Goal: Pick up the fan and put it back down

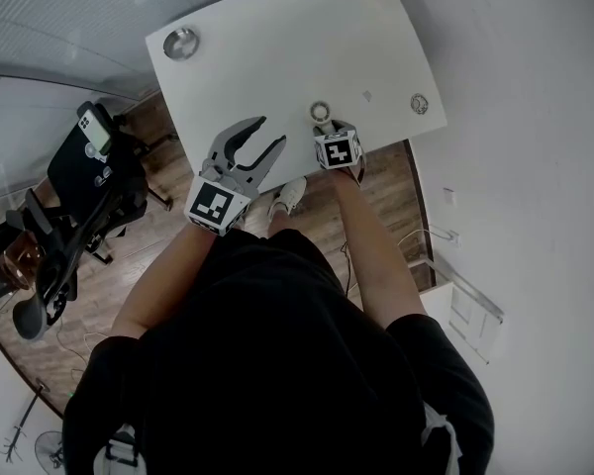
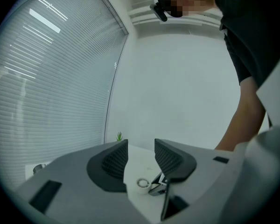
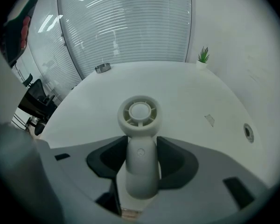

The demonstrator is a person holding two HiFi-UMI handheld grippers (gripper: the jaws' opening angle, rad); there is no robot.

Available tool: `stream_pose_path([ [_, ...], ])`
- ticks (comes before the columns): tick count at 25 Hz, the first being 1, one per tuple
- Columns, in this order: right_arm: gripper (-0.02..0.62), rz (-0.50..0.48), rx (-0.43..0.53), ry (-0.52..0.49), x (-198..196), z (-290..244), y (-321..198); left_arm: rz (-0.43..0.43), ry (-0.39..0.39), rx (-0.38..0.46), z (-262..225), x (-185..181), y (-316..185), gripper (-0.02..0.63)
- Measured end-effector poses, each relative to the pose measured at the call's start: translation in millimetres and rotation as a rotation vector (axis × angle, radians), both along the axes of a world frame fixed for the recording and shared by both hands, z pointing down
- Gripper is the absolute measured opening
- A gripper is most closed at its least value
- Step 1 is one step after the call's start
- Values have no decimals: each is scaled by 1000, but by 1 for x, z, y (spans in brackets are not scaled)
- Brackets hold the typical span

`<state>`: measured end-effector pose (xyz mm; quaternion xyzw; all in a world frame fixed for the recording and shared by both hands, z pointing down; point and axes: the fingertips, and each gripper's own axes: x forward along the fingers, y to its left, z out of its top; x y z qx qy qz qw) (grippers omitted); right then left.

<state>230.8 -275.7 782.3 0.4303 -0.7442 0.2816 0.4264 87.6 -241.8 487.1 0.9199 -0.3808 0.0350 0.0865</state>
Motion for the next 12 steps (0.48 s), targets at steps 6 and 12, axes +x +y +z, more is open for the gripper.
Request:
stream_pose_path([
  [6,198,-3,-15,4,-3,1,0,-12,1,-3,0,-5,-1,189],
  [12,287,-29,-42,1,-6,-15,4,-18,-3,-5,1,-8,0,189],
])
